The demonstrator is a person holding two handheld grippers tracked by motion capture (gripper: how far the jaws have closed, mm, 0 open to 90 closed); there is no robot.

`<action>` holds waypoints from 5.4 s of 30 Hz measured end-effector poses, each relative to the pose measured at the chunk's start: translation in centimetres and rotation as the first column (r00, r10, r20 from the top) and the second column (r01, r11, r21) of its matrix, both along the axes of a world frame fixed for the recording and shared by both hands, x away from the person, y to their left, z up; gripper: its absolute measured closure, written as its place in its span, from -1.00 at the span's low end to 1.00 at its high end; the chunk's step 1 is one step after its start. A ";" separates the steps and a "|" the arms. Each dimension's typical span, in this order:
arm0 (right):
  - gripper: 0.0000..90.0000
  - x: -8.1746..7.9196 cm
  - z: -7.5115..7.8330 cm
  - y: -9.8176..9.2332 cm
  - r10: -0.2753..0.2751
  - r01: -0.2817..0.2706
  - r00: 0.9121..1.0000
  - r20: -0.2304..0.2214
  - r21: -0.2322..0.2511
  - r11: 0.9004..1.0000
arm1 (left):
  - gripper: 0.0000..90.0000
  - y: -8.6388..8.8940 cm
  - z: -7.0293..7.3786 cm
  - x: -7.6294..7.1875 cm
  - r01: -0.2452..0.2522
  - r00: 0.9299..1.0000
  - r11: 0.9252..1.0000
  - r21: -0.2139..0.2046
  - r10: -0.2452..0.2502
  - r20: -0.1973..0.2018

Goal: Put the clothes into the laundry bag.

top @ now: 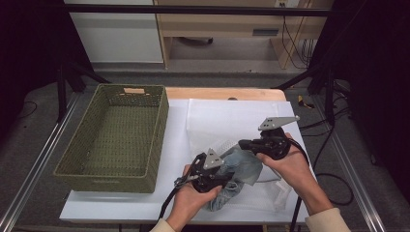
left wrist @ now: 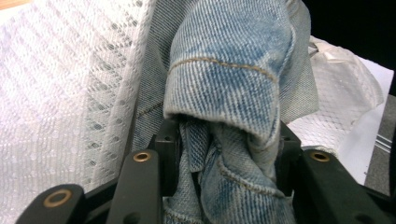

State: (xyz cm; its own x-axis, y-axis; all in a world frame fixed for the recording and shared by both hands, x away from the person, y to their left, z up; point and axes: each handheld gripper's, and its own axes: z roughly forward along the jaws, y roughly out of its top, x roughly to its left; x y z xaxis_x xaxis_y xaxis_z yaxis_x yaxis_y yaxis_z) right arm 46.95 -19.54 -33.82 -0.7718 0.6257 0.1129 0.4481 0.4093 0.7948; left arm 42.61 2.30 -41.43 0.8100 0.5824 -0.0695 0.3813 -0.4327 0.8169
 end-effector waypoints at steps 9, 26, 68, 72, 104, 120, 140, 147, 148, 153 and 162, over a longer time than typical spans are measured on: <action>0.99 -0.5 0.6 -0.1 0.001 -0.001 1.000 0.001 -0.008 1.000 | 0.27 -0.2 -0.4 0.2 -0.019 1.000 1.000 0.000 0.019 0.001; 0.99 -0.4 0.4 0.1 -0.008 0.008 1.000 -0.006 0.002 1.000 | 0.28 -0.7 0.5 -0.3 -0.030 0.999 0.999 0.012 0.030 0.028; 0.99 0.5 -1.0 -0.7 -0.080 0.081 0.997 -0.006 0.031 0.996 | -0.39 -1.3 0.3 0.1 -0.070 0.983 0.996 -0.050 0.077 0.166; 0.99 0.3 -1.0 -0.7 -0.083 0.083 0.997 -0.006 0.041 0.996 | -0.41 -0.4 0.8 -0.8 -0.061 0.980 0.996 -0.072 0.074 0.183; 0.99 -4.2 -4.2 -0.4 -0.120 0.110 0.992 0.045 0.178 0.978 | -0.29 6.8 0.5 -4.6 -0.079 0.971 0.993 -0.085 0.095 0.217; 0.99 -5.4 -5.8 0.1 -0.107 0.102 0.994 0.026 0.150 0.983 | -0.04 5.3 -1.0 -5.9 -0.025 0.979 0.998 -0.051 0.035 0.200; 0.98 -5.3 -6.8 0.1 -0.095 0.093 0.996 0.003 0.145 0.985 | 0.89 4.6 -2.2 -6.6 0.053 0.990 0.994 -0.093 -0.040 0.132; 0.98 -5.3 -6.9 0.0 -0.091 0.090 0.996 0.001 0.139 0.986 | 0.98 3.4 -3.0 -7.2 0.098 0.990 0.993 -0.062 -0.091 0.111; 0.98 -5.3 -6.9 0.0 -0.091 0.090 0.996 0.001 0.141 0.986 | 0.98 3.4 -3.2 -7.2 0.098 0.990 0.994 -0.045 -0.093 0.111; 0.98 -5.3 -6.9 0.2 -0.092 0.091 0.996 0.002 0.138 0.986 | 0.98 3.4 -4.2 -6.7 0.071 0.994 0.997 -0.003 -0.071 0.085; 0.98 -5.3 -7.0 0.4 -0.093 0.092 0.996 0.002 0.128 0.988 | 1.00 3.6 -5.2 -5.2 0.017 0.998 1.000 0.020 -0.018 0.067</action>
